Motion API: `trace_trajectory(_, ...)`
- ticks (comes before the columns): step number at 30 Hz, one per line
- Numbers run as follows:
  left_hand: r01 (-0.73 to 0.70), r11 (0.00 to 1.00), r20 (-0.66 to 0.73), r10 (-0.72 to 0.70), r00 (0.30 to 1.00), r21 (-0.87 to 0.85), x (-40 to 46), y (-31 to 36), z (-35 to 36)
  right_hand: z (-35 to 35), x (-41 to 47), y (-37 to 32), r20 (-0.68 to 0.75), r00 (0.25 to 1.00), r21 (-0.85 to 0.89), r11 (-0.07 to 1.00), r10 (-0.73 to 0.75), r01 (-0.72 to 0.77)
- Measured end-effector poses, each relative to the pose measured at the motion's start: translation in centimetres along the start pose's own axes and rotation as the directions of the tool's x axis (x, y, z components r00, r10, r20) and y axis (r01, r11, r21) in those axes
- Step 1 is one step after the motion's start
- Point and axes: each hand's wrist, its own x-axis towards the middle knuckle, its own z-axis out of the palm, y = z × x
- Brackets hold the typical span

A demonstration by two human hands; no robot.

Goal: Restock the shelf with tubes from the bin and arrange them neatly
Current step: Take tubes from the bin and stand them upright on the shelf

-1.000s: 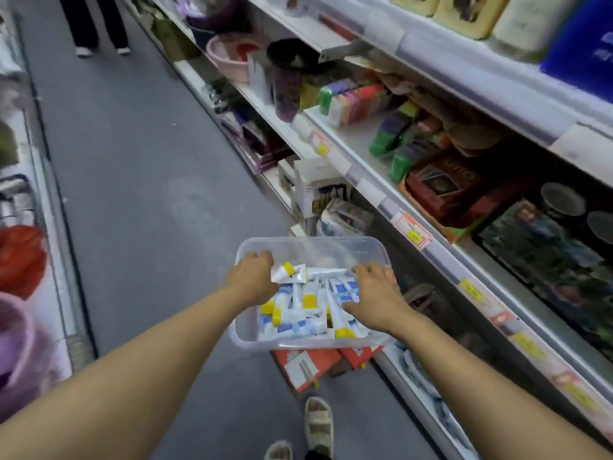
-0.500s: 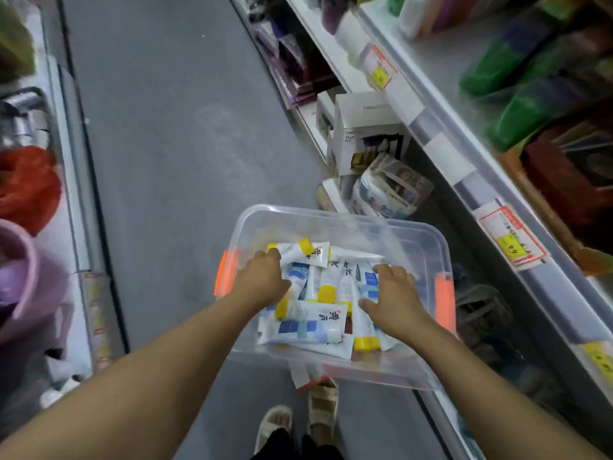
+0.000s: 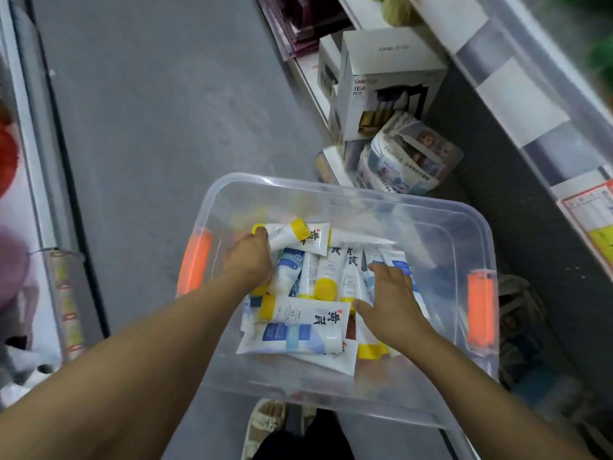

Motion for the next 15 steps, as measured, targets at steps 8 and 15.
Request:
trace_trajectory(8, -0.123, 0.991, -0.123, 0.129, 0.984, 0.055, -1.3, -0.1, -0.6, -0.5, 1.0, -2.4, -0.093, 0.995, 0.06, 0.997, -0.042, 0.048)
trace_trajectory(15, -0.346, 0.938, -0.005, 0.347, 0.938, 0.024, -4.2, 2.4, -3.9, -1.5, 0.5, -4.1, -0.08, 0.963, -0.138, 0.959, -0.259, 0.247)
